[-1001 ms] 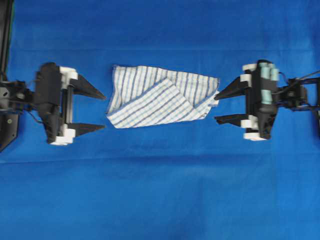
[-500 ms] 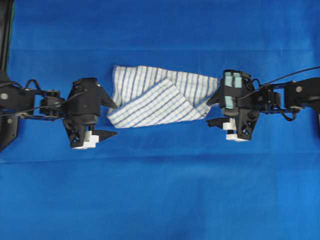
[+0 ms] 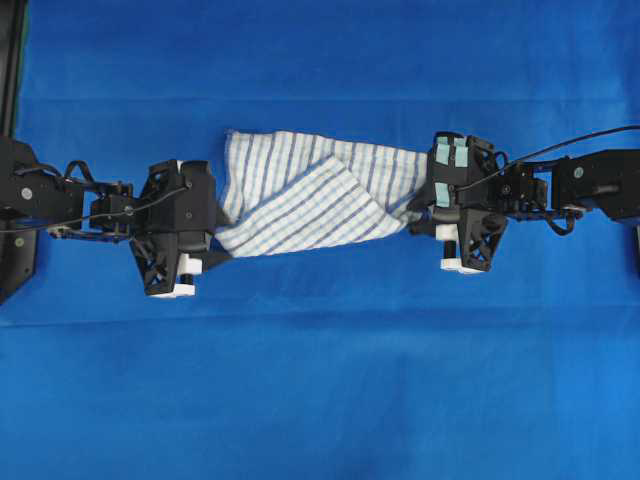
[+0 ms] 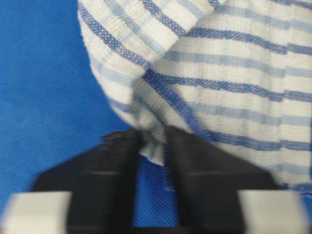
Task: Lift the towel with both arms.
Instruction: 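Close both grippers on the towel's left and right edges, then lift the towel upward and apart with both grippers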
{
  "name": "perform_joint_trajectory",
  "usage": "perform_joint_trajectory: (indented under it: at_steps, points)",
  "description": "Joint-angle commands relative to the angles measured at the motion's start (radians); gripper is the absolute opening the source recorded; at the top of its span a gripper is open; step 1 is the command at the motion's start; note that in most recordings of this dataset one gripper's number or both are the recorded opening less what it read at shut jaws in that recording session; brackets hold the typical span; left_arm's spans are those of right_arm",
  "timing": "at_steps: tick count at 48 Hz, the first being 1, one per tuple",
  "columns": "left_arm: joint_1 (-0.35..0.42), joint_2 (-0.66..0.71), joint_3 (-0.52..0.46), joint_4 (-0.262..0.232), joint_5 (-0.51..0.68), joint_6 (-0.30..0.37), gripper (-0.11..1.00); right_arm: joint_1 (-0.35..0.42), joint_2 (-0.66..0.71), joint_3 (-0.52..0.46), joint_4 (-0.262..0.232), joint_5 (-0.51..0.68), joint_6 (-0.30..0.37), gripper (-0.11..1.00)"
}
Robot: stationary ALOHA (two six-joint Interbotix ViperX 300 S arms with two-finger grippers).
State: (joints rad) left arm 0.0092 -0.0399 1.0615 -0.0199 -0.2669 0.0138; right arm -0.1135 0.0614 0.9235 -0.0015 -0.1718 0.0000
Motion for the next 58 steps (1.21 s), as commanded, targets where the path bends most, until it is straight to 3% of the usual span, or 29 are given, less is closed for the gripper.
perform_joint_trajectory:
  at_steps: [1, 4, 7, 18, 32, 46, 58]
  points:
    - [0.008, -0.017, -0.012, -0.002, 0.011, 0.003, 0.26, -0.002, -0.015, -0.012, 0.000, -0.002, -0.003, 0.16]
    - [0.009, -0.023, -0.012, 0.000, 0.012, 0.003, 0.10, -0.002, -0.021, -0.011, 0.000, -0.002, -0.003, 0.02]
    - [0.011, -0.035, -0.014, 0.000, 0.014, 0.003, 0.01, -0.002, -0.031, -0.011, 0.000, 0.003, -0.003, 0.02]
    - [0.015, -0.146, -0.015, 0.000, 0.058, -0.009, 0.01, -0.002, -0.114, -0.018, 0.005, 0.064, 0.009, 0.02]
    - [0.020, -0.440, -0.075, -0.003, 0.233, -0.018, 0.01, -0.002, -0.354, -0.086, 0.002, 0.250, 0.008, 0.02]
    - [0.063, -0.669, -0.144, -0.006, 0.299, -0.080, 0.01, -0.009, -0.518, -0.204, -0.002, 0.428, -0.002, 0.02]
    - [0.074, -0.746, -0.252, -0.006, 0.416, -0.084, 0.01, -0.020, -0.604, -0.327, -0.037, 0.551, -0.002, 0.02]
